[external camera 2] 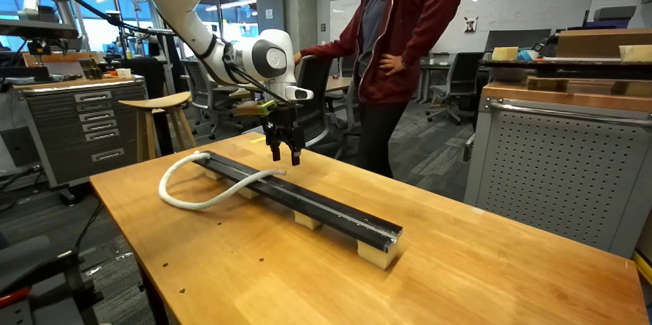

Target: Put the rope in the groove on the object

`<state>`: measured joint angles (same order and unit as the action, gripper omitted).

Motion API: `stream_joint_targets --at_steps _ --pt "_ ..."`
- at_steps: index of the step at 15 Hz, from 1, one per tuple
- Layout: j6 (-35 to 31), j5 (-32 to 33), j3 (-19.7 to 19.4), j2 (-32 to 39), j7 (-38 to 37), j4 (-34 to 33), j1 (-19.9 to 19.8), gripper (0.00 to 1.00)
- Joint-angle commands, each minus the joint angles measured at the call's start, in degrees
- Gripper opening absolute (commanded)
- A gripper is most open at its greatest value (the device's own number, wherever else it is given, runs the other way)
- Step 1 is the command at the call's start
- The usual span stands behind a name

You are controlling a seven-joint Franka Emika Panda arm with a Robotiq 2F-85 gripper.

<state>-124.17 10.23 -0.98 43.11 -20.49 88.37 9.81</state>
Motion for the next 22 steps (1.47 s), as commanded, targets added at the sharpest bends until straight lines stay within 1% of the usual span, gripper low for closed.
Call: stream_joint_targets --at_steps 1,3,4,6,7,10,13,14,15,17,19,22 --pt "5.9 -0.6 -1.6 2.7 -0.8 -6.3 1.1 1.00" --pt "8.1 -0.9 -1.7 2.9 -0.7 -7.4 0.8 1.00" --pt "9.4 -0.9 -1.7 2.9 -0.7 -7.7 0.8 0.97" --pt "11.7 -1.1 -1.3 2.3 0.1 -7.4 0.6 0.95" --pt "12.6 -1.1 -1.1 2.1 0.3 -7.1 0.7 0.98" --pt "15.4 -1.6 -0.1 2.1 2.0 -7.0 0.3 1.00" --pt "17.3 -2.2 0.8 3.0 4.1 -7.6 0.0 0.99" --pt "17.5 -2.2 1.0 3.3 4.8 -7.8 -0.1 0.91" --pt "17.6 -2.3 1.2 3.7 5.5 -8.1 -0.2 0.87" --pt "18.1 -2.6 1.2 4.6 6.5 -8.6 -0.4 0.60" --pt "18.5 -2.8 1.1 5.1 6.9 -8.7 -0.4 0.43" --pt "18.6 -3.2 1.1 5.0 7.4 -9.0 -0.4 0.22"
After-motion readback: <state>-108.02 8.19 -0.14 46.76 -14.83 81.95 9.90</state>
